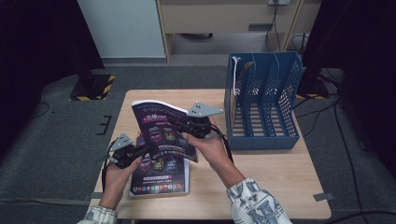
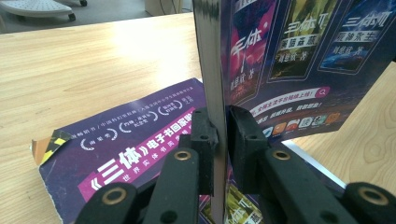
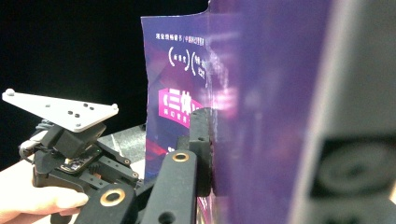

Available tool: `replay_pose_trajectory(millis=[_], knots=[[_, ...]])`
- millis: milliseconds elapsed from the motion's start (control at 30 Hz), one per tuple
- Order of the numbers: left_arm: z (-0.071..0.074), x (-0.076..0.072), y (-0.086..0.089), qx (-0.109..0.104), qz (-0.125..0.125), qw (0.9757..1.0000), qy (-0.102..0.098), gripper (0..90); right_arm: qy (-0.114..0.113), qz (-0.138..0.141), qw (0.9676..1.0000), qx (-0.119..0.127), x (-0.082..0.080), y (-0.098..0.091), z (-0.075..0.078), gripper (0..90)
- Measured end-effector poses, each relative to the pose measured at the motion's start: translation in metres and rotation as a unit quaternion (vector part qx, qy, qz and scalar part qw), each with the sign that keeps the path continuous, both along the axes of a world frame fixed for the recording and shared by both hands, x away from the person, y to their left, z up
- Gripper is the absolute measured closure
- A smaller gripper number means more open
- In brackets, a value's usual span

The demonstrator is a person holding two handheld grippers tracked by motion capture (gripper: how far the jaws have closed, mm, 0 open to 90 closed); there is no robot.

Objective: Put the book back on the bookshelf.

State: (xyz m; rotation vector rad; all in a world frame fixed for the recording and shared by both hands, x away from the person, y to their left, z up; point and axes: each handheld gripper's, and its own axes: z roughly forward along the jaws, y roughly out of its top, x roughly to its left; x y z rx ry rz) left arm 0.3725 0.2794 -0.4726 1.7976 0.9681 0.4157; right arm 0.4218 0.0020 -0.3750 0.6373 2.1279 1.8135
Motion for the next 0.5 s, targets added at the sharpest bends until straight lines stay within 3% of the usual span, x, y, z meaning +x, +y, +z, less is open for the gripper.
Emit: replay_pose_trajectory(millis=[233, 500], knots=[[-0.0011, 0.0022, -0.0004, -0.004, 0.009, 0.9999, -0.006, 78.9, -0.003, -0.004, 1.0000, -0.002, 0.0018, 0.0009, 0.0014, 82.5], [-0.0082, 0.0042, 0.0091, -0.015, 0.074, 0.9971, -0.014, 36.7, -0.008, -0.007, 0.9999, -0.011, 0.0036, 0.0020, 0.0048, 82.5]])
